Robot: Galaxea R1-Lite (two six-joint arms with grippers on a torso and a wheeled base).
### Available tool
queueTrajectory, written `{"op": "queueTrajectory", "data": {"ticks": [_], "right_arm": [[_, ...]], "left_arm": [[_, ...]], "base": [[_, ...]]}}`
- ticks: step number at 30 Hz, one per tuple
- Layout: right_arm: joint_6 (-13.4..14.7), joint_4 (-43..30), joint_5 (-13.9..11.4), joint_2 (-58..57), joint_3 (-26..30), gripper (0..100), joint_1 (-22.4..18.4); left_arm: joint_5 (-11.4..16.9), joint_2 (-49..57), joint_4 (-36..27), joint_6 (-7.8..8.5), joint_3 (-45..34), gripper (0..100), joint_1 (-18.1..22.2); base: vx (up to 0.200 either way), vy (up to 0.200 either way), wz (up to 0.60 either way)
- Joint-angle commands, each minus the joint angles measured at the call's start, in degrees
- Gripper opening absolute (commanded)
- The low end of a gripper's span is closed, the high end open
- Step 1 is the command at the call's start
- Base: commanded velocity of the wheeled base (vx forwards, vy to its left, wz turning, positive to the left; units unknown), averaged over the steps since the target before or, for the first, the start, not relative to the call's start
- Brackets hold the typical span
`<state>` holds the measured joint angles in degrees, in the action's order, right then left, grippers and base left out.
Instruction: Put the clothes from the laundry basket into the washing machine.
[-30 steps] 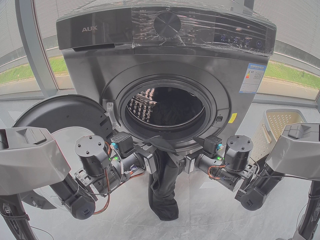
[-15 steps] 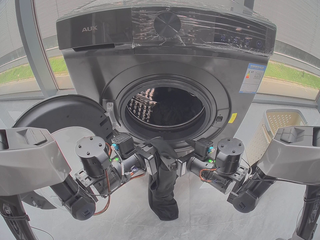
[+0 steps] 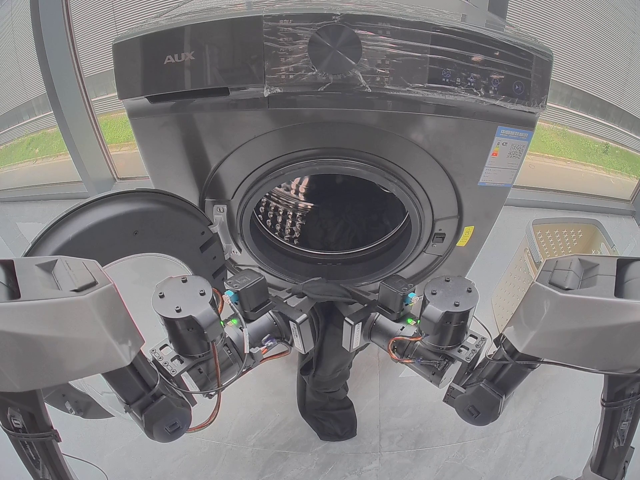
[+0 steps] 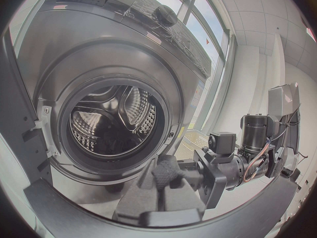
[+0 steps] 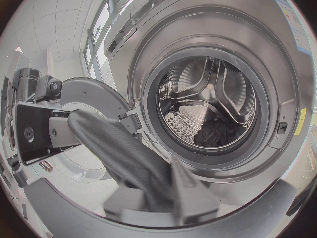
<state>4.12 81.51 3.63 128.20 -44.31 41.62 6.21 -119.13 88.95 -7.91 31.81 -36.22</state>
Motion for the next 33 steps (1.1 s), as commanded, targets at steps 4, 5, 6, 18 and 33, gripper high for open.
{"op": "queueTrajectory", "data": {"ticks": [4, 5, 6, 18, 33], "right_arm": [[-0.08, 0.06, -0.21, -0.93, 0.46, 0, 0.74], [0.01, 0.14, -0.21, -1.19, 0.63, 0, 1.1], [0.01, 0.14, -0.12, -1.9, 1.25, 0, 1.36], [0.1, 0.06, 0.15, -8.05, 4.94, 0, 1.54], [0.27, -0.56, 1.55, -12.62, 4.76, 0, -0.13]], "left_arm": [[0.04, -0.58, 0.25, 0.0, -0.43, 0, 0.01], [0.12, -0.58, 0.25, -0.09, -0.52, 0, 0.1], [0.12, -0.76, 0.25, 0.0, -0.69, 0, 0.36], [-0.05, -2.34, 0.25, -0.26, -1.4, 100, 0.97], [0.47, -6.12, 0.25, -0.09, -8.16, 100, 3.35]], "base": [[0.0, 0.0, 0.0], [0.0, 0.0, 0.0], [0.0, 0.0, 0.0], [0.0, 0.0, 0.0], [0.0, 0.0, 0.0]]}}
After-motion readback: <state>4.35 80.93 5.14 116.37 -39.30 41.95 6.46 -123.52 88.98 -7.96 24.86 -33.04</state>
